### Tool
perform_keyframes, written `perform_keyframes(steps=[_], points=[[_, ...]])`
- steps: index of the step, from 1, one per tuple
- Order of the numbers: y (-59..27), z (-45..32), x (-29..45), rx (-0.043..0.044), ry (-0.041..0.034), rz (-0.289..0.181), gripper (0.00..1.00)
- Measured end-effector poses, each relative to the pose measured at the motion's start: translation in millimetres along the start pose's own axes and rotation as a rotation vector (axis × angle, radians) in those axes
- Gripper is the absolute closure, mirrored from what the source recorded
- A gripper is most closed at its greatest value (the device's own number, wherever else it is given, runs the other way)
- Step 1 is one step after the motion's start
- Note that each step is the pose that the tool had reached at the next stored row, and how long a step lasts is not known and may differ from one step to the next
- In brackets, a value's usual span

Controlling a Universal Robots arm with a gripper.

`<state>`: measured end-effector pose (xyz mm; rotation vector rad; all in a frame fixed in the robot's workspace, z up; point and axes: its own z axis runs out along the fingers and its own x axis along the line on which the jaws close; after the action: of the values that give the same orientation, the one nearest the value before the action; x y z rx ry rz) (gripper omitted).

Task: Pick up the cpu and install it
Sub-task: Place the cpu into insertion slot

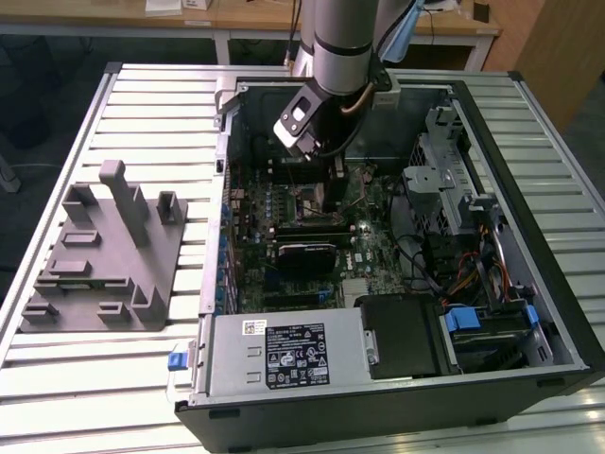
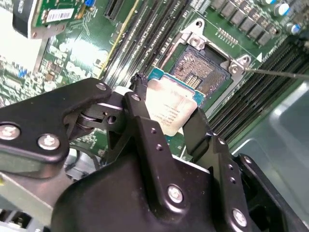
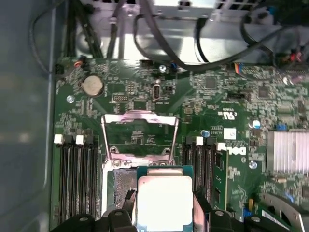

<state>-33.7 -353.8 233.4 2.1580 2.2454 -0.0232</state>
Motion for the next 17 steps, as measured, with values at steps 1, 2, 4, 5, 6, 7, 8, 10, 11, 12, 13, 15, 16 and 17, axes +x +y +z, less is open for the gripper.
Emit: perform_keyframes(steps=[1, 2, 4, 5, 6, 7, 8, 10, 11, 12, 13, 15, 16, 17], points=[[0.0, 0.3, 0.0, -0.0006, 0.0001, -0.019, 0.46], [-0.3, 0.6, 0.4, -0.0009, 0.0002, -0.030, 0.46], [-3.3, 1.3, 1.4, -0.0010, -0.0001, -0.032, 0.46], [-5.2, 1.7, 2.1, -0.0010, -0.0001, -0.032, 0.46], [-6.5, 2.2, 2.8, -0.0010, 0.0000, -0.032, 0.46], [-6.7, 3.0, 3.5, -0.0010, -0.0001, -0.032, 0.46], [-6.7, 4.0, 4.5, -0.0009, -0.0003, -0.031, 0.46], [-6.6, 5.7, 8.1, -0.0008, -0.0003, -0.029, 0.46], [-6.7, 6.2, 9.9, -0.0009, -0.0002, -0.027, 0.46], [-7.0, 6.6, 11.6, -0.0008, -0.0002, -0.026, 0.46], [-7.3, 7.2, 12.8, -0.0007, -0.0003, -0.024, 0.46], [-7.5, 9.3, 13.9, -0.0007, -0.0001, -0.019, 0.46], [-7.5, 10.6, 14.1, -0.0005, -0.0003, -0.014, 0.46], [-7.5, 12.0, 14.3, -0.0003, -0.0004, -0.010, 0.46]])
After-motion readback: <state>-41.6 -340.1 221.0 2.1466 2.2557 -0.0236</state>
